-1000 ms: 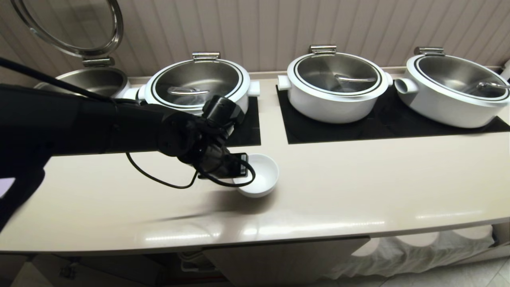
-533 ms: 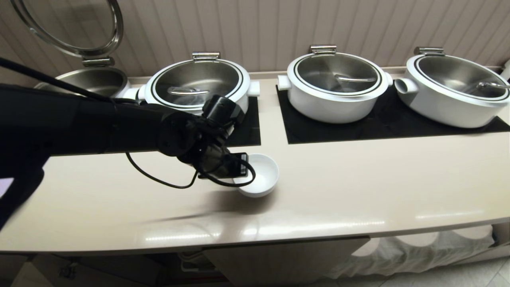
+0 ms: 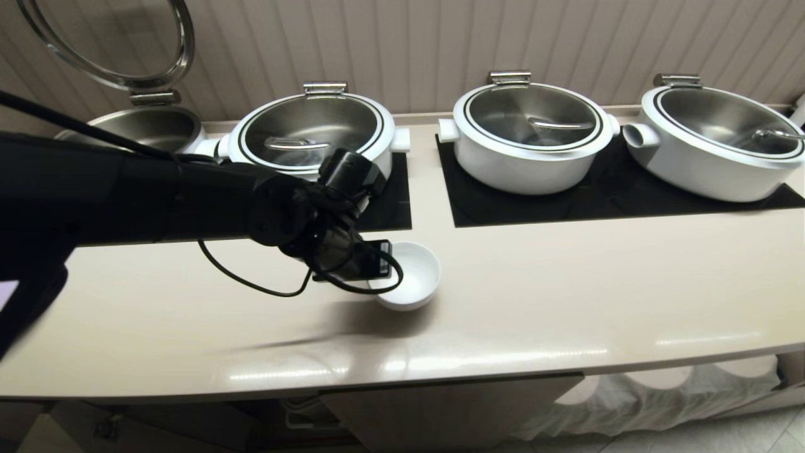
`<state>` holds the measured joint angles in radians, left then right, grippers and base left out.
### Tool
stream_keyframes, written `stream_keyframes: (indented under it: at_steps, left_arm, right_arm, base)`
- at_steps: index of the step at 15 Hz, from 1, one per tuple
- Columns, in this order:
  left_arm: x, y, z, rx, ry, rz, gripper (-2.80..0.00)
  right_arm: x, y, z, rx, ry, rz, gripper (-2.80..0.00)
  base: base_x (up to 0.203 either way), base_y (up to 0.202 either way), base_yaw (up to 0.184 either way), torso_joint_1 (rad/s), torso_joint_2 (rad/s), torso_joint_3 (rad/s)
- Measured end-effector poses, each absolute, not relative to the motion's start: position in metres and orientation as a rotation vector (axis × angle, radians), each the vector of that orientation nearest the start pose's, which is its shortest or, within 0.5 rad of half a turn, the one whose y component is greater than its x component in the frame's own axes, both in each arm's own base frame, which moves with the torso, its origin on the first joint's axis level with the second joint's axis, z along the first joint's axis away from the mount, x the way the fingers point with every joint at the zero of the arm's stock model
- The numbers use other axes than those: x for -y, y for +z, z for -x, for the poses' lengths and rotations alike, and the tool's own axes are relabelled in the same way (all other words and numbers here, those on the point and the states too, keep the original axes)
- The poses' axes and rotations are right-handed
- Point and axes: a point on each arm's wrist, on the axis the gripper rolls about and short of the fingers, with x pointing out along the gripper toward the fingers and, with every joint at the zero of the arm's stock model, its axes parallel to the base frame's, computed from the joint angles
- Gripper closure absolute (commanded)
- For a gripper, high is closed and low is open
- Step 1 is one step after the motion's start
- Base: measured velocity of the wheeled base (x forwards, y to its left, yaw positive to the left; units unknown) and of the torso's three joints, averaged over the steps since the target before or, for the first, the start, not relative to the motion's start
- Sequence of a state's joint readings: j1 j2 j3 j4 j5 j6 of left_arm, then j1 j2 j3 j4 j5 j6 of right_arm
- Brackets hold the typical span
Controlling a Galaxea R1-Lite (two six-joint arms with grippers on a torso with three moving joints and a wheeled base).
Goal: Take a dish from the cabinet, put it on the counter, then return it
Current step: Place it on the table
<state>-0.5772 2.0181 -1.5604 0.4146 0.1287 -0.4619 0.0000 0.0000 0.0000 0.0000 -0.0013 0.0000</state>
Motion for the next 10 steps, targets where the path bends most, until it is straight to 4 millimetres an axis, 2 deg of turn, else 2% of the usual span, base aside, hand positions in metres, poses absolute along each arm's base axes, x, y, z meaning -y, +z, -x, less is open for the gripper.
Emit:
stream_keyframes:
  at_steps: [10]
  left_arm:
    - [0.2082, 0.1843, -0.3246, -0.888, -0.216, 0.121, -2.8]
  right_arm:
    - [0.0, 0.0755, 0.0228, 0.0, -0.001, 0.0, 0.0]
  base:
    - [0.0, 0.0, 0.0, 0.0, 0.0, 0.0]
